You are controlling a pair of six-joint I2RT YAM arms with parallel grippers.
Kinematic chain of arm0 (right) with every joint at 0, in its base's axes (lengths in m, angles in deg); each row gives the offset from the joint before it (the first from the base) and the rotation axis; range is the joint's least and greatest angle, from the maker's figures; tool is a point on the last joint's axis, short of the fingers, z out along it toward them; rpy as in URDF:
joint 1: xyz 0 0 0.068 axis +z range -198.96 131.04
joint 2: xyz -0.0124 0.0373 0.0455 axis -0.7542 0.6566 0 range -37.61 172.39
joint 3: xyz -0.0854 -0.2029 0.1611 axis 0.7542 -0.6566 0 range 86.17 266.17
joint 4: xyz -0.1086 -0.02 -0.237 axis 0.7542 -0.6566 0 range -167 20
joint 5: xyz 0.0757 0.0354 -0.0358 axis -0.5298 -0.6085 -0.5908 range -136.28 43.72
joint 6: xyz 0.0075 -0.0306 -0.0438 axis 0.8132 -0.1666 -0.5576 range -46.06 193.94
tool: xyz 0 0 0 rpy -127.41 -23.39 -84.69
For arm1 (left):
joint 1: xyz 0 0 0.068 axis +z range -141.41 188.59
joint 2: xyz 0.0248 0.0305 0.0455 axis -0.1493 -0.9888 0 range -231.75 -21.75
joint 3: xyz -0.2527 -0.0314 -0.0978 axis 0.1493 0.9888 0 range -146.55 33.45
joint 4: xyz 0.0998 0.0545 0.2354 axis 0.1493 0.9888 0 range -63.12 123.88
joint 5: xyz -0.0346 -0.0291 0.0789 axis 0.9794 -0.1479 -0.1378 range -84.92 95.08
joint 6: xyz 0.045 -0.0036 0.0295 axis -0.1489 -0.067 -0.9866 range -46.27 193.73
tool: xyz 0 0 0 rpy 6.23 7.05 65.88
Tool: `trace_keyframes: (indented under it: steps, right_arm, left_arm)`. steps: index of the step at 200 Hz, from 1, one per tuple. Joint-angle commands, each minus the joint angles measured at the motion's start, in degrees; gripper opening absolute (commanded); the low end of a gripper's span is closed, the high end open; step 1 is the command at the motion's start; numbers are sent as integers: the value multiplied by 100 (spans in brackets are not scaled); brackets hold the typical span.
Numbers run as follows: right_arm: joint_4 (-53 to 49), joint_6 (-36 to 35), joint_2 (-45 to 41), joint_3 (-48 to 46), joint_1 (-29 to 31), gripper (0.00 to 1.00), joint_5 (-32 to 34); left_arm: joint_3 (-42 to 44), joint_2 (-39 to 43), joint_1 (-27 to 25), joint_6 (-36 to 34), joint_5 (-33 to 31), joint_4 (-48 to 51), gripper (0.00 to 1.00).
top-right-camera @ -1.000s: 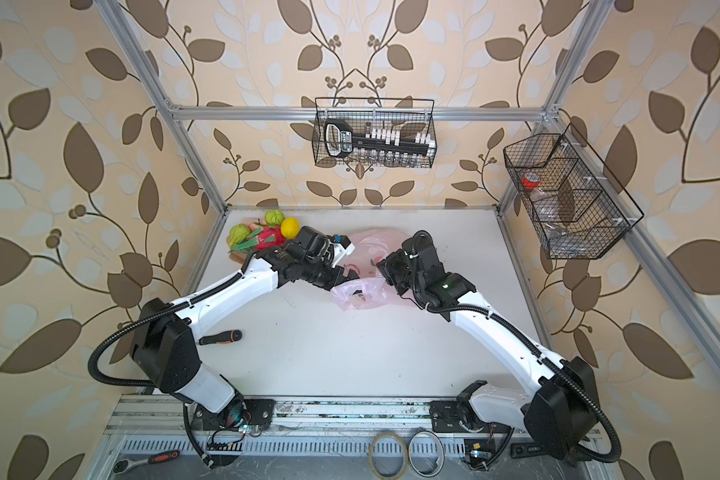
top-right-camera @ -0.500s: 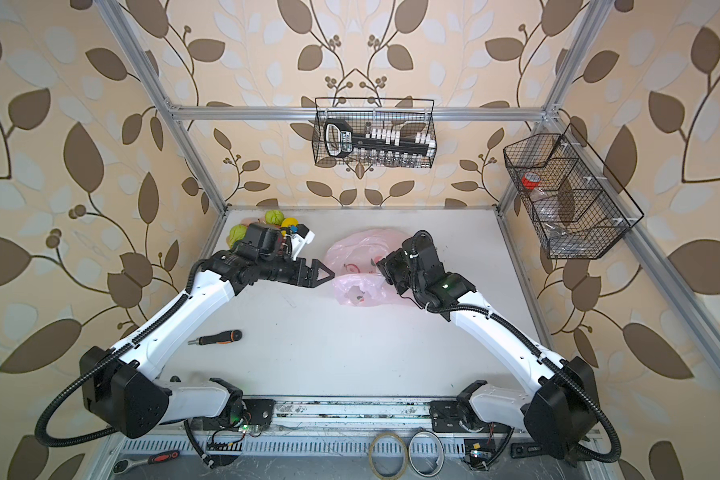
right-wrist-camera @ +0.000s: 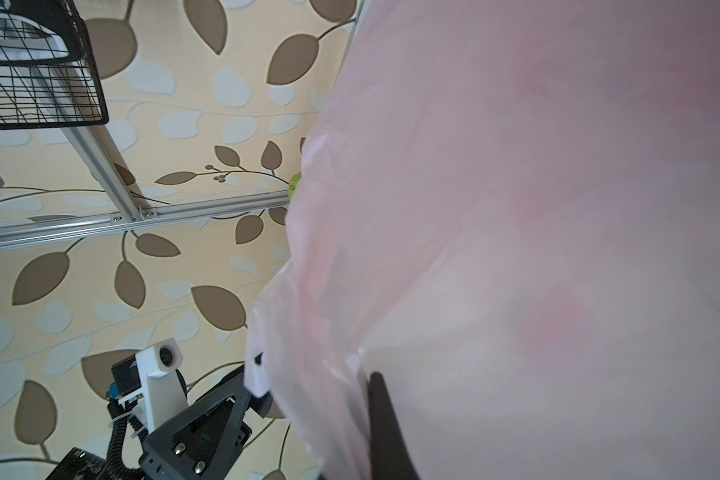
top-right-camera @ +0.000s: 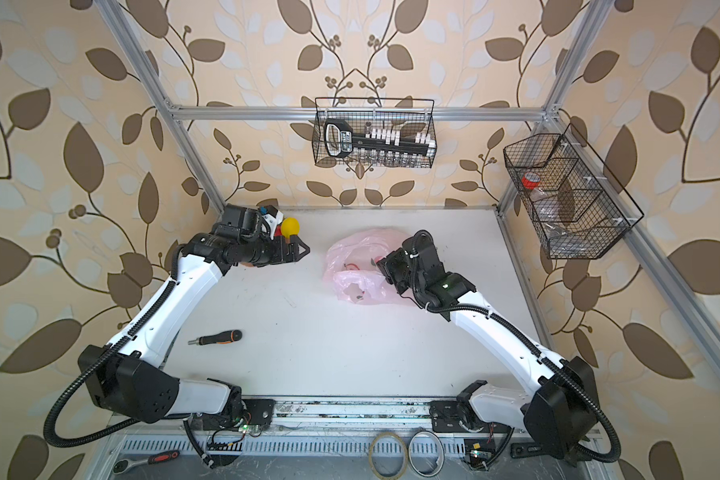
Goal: Place the fruits into the plastic bag
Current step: 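Withdraw the open left gripper from the bag toward the fruit plate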
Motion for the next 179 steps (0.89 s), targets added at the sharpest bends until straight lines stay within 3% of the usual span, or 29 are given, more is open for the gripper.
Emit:
trace_keyframes:
  steps: [1, 62, 104, 179]
  right_arm:
    - [114, 105, 54, 99, -18, 0, 29]
    - [124, 60, 87, 122, -16, 0, -13]
    - [116, 25, 96, 144, -18, 0, 0]
    - [53, -48, 79, 200, -14, 0, -28]
  left_arm:
    - [-305, -114, 71, -392, -540, 184, 98]
    - [-900, -930, 135, -940, -1264, 209, 99]
    - [-1090, -1448, 197, -913, -1716, -79, 99]
    - [-2169, -2605, 269, -1126, -2535, 152, 99]
